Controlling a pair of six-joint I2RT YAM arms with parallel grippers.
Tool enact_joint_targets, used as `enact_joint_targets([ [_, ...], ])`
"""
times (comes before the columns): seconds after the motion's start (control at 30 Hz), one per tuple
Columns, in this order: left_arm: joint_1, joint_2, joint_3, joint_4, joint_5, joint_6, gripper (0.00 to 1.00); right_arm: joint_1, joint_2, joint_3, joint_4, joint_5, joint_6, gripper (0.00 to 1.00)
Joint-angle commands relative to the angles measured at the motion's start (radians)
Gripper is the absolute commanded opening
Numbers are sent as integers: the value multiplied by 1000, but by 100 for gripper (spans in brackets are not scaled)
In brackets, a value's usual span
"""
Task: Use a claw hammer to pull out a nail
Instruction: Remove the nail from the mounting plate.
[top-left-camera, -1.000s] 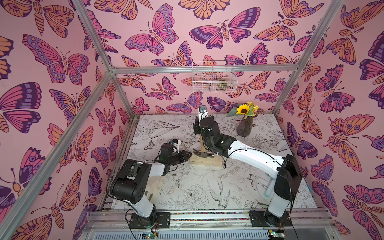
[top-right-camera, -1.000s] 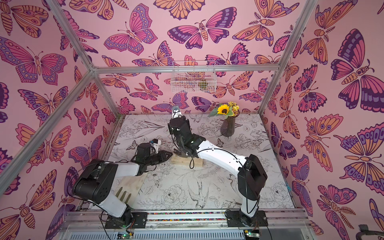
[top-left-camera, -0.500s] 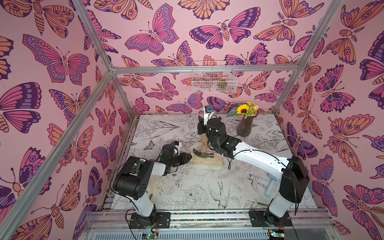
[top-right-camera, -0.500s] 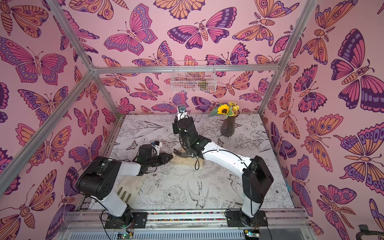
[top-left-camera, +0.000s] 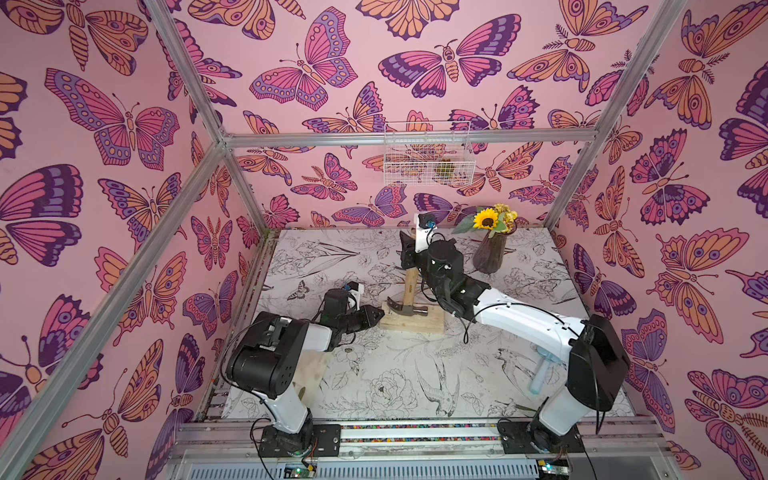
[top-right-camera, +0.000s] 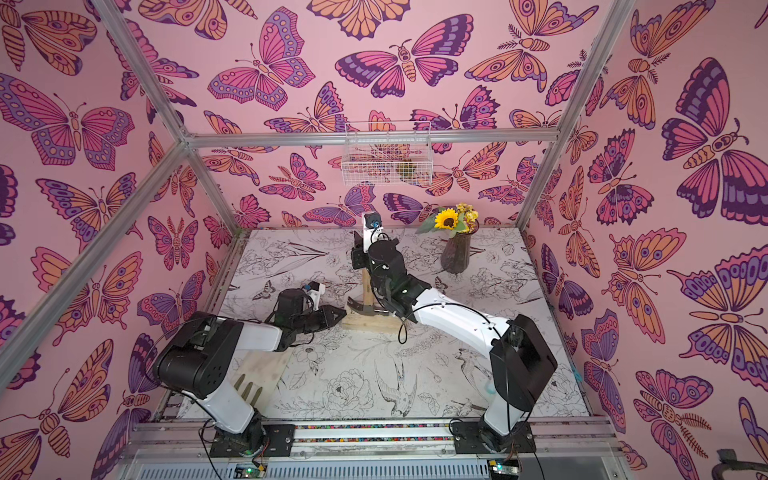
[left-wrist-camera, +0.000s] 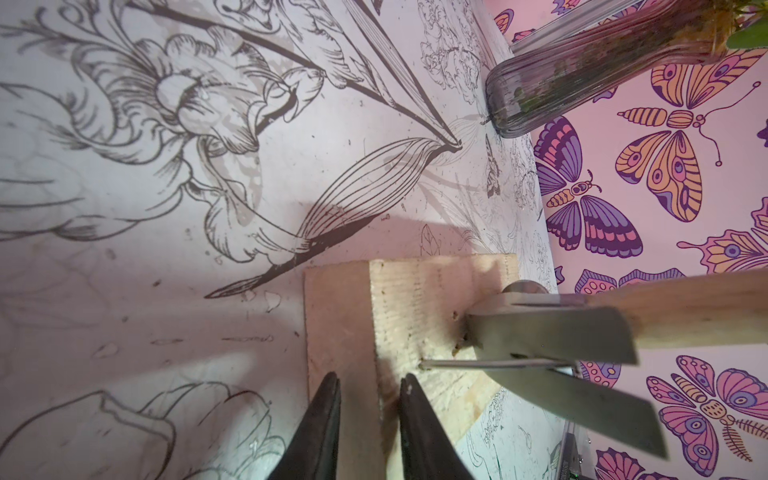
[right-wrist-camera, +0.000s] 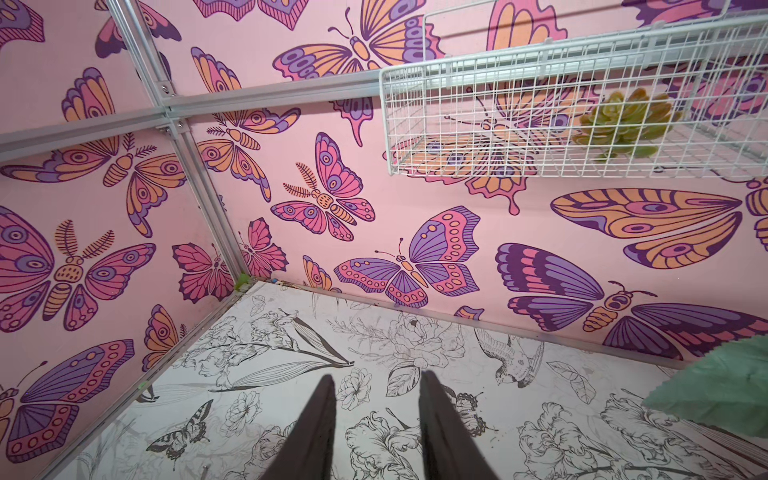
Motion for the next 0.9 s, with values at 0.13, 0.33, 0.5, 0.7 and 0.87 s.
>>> enact_joint_targets([
  [0.13,-2,29,-17,-54,-23,26,27,-8,-21,-111,88,-89,254,0],
  [0.33,0,35,-16,-62,-26,28,27,-32,-44,-161,143,-115,288,0],
  [0.5,3,43,-17,-64,-29,31,27,-48,-68,-196,156,-116,299,0],
  [0.7,5,47,-14,-64,-26,30,27,-70,-119,-249,179,-112,315,0],
  [0.87,6,37,-16,-69,-29,33,27,-90,-146,-285,197,-102,314,0],
])
